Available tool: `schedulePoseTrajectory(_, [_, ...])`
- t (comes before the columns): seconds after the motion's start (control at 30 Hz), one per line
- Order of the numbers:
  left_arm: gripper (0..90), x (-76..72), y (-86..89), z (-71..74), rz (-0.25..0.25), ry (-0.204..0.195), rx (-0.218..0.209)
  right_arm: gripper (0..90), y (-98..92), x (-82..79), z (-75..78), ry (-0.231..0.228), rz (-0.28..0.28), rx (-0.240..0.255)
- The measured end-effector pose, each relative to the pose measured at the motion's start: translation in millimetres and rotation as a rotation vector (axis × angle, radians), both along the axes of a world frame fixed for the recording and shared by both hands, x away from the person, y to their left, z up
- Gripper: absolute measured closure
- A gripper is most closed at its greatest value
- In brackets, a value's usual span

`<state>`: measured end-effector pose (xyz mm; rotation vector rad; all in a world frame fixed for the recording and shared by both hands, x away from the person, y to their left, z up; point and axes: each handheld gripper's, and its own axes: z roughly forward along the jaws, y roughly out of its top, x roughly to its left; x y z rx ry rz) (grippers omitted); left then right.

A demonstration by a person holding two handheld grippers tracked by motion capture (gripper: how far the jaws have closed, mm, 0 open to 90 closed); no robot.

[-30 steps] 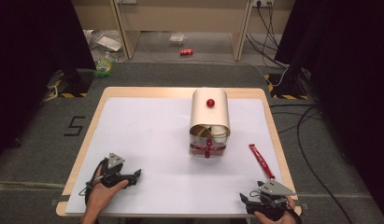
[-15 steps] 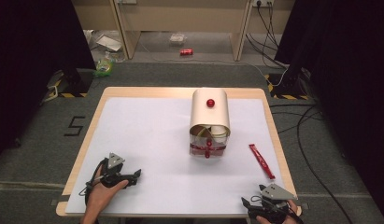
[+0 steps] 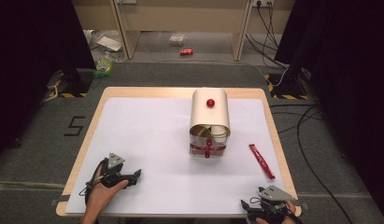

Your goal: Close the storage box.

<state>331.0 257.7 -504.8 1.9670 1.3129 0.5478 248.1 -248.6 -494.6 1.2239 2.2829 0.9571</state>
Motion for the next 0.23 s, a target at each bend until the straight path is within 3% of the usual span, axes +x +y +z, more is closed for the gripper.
schedulePoseTrajectory(0.23, [9.6,0.0,0.0,0.0,0.0,0.0,0.0,17.7,-0.2,0.2,-0.2,-0.001,0.002,0.001])
